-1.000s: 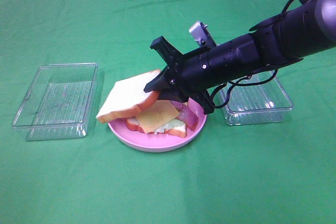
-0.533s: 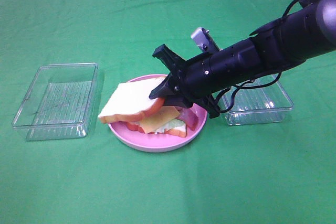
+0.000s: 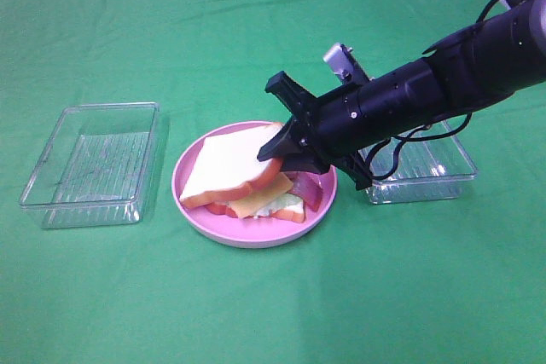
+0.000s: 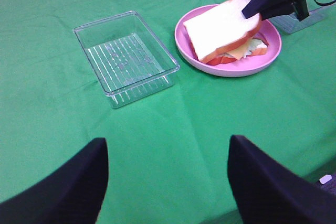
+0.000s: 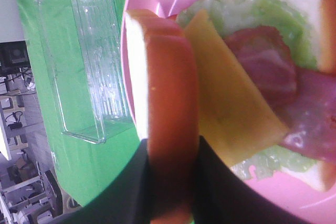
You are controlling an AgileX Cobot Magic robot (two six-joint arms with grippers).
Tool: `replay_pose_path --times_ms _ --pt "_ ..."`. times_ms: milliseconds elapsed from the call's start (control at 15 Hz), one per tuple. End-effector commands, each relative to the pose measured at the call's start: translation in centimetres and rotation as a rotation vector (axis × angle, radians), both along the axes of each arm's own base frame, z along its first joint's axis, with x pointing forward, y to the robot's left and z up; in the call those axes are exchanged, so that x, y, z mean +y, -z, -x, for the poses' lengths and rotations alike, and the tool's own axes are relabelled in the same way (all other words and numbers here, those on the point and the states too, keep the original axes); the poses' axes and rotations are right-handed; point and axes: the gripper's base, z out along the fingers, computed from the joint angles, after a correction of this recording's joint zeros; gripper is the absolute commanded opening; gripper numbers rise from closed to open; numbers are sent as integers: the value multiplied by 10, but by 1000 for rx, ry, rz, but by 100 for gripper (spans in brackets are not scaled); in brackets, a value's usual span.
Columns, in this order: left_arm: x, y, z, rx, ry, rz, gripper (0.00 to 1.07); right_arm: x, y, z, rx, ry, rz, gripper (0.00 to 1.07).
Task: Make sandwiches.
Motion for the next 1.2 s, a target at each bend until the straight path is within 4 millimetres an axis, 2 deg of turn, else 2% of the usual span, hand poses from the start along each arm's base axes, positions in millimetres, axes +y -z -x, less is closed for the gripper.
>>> replay_pose_path --times_ms 67,133,200,267,400,467,600,733,867,1200 --pt "-1 1 -1 -1 2 2 63 -4 2 4 29 -23 45 0" --pt "-1 1 -1 -1 2 2 63 -4 2 4 32 -25 45 2" --pt "-1 1 -1 -1 2 2 63 -4 2 5 33 -30 43 11" --pt "-1 1 -1 -1 2 2 63 -4 2 5 34 -30 43 25" --pt "-1 1 -1 -1 2 2 63 -5 1 6 22 -49 56 58" --pt "-1 1 -1 -1 2 2 63 -5 0 6 6 -70 73 69" --pt "-1 1 -1 -1 2 2 63 -8 -8 8 -38 -100 105 73" --pt "-1 1 -1 -1 2 2 63 -12 -25 11 -105 -141 144 73" --pt "-1 1 -1 -1 2 2 63 -23 -54 23 -192 -245 259 73" --pt "-1 1 -1 -1 2 2 63 -61 -118 69 -239 -437 541 73"
